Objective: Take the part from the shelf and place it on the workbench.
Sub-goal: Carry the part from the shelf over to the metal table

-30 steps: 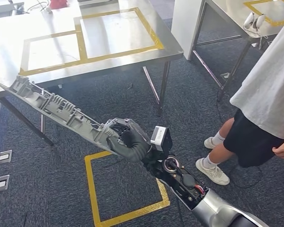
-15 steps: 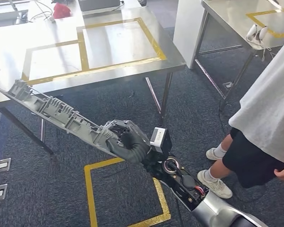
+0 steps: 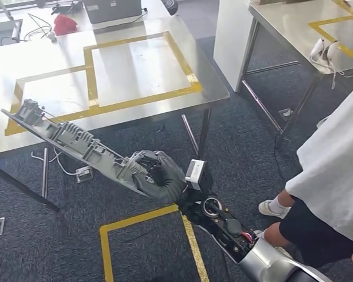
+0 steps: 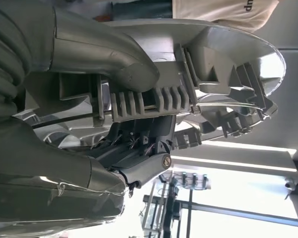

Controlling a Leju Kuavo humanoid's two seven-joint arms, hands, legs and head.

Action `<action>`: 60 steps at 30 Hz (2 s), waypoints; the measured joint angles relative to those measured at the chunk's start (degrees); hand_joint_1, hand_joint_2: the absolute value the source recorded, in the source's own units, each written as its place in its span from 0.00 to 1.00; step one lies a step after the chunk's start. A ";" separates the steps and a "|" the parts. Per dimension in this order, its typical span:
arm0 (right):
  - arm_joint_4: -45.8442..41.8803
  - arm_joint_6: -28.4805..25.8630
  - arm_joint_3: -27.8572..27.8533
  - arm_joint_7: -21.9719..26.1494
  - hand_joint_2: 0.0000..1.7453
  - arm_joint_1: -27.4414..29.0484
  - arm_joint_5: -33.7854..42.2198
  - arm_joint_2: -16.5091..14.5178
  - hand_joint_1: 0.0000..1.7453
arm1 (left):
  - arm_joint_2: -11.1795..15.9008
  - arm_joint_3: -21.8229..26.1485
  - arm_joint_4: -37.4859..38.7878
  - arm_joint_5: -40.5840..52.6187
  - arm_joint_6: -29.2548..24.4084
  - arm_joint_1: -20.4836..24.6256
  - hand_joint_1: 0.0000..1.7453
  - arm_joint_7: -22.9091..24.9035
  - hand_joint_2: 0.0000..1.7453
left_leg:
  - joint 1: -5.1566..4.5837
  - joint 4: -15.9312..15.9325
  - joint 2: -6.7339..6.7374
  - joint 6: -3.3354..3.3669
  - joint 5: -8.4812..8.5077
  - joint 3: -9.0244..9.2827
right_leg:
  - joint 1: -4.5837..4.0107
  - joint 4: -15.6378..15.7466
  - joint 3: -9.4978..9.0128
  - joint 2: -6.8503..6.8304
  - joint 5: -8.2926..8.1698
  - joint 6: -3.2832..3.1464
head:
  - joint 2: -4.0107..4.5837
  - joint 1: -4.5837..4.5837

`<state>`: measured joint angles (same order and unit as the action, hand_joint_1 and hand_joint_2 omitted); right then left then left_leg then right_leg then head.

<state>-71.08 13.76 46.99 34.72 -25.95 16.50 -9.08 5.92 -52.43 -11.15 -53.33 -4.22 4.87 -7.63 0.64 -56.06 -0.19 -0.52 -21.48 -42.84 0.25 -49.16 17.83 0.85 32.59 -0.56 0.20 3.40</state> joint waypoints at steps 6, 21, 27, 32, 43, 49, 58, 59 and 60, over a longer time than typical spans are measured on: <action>-0.32 0.02 0.09 -0.03 1.00 -0.85 -0.02 -0.21 1.00 | -0.04 -0.04 -0.10 0.00 0.04 0.81 0.00 0.04 1.00 | -0.38 1.70 -0.36 1.09 3.04 3.46 | -0.16 -12.43 1.72 -0.12 -0.52 1.59 | 0.03 -0.02; -0.44 0.05 0.03 0.89 1.00 -0.07 -0.03 0.48 1.00 | -0.84 -0.13 -0.24 0.09 0.19 0.54 0.00 1.09 1.00 | -0.90 1.28 -1.69 0.47 -7.42 20.17 | -2.63 -0.70 18.67 0.61 -17.80 -2.41 | 0.03 -1.41; -0.26 0.07 -0.08 1.16 1.00 0.60 -0.01 0.92 1.00 | -0.28 -0.16 -0.26 0.19 0.09 0.32 0.00 1.49 1.00 | 0.49 -10.37 -0.75 -2.28 -15.33 10.27 | 0.13 2.12 12.89 0.41 -14.57 -1.20 | 0.02 -1.18; -0.32 -0.02 -0.11 0.88 1.00 0.79 -0.15 1.03 1.00 | -0.35 -0.21 -0.25 0.37 -0.25 0.35 0.00 1.65 1.00 | 3.43 4.19 -0.63 -4.97 -1.58 10.38 | 1.73 -1.66 13.65 0.87 -11.58 2.16 | 0.02 -0.61; -1.21 0.54 -0.09 0.65 1.00 0.48 -0.57 1.05 1.00 | -0.20 -0.25 -0.23 0.79 -0.05 1.44 0.00 2.03 1.00 | 1.12 1.85 -0.34 0.16 -1.17 8.77 | 0.92 -20.98 18.75 -0.53 0.06 2.39 | 0.02 -0.99; -1.71 0.94 -0.08 0.69 1.00 -0.26 -0.59 0.92 1.00 | -0.39 -0.28 -0.32 0.70 0.04 1.44 0.00 0.97 1.00 | 0.38 2.19 -0.22 -0.37 0.02 8.45 | -1.30 -4.17 8.93 -1.11 -4.64 -0.78 | 0.02 -0.95; -1.77 1.19 -0.08 0.75 1.00 -0.01 -0.63 0.60 1.00 | 0.06 -0.28 -0.32 0.13 0.03 1.27 0.00 0.83 1.00 | 0.63 -13.82 -0.11 -2.29 -8.75 3.21 | -0.67 -2.91 10.81 -1.25 -7.37 -1.29 | 0.02 -0.80; -1.77 1.21 -0.08 0.75 1.00 0.02 -0.63 0.60 1.00 | 0.14 -0.28 -0.32 0.08 0.01 1.25 0.00 0.83 1.00 | 0.76 -10.49 -0.07 -2.41 -7.06 5.35 | -0.61 -3.20 10.97 -1.25 -7.33 -1.16 | 0.02 -0.80; -1.77 1.22 -0.08 0.77 1.00 0.00 -0.63 0.60 1.00 | 0.22 -0.28 -0.32 0.02 -0.01 1.24 0.00 0.83 1.00 | 0.89 -6.11 -0.02 -2.53 -5.62 7.93 | -0.57 -3.63 11.21 -1.23 -7.17 -0.92 | 0.02 -0.80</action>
<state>-72.85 14.99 46.91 35.49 -25.94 15.87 -8.48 6.14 -52.72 -11.47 -53.31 -4.22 6.12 -6.80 1.54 -62.17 -0.21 -3.05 -27.10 -34.91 -0.32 -52.79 29.03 -0.39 25.42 -1.48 0.22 2.60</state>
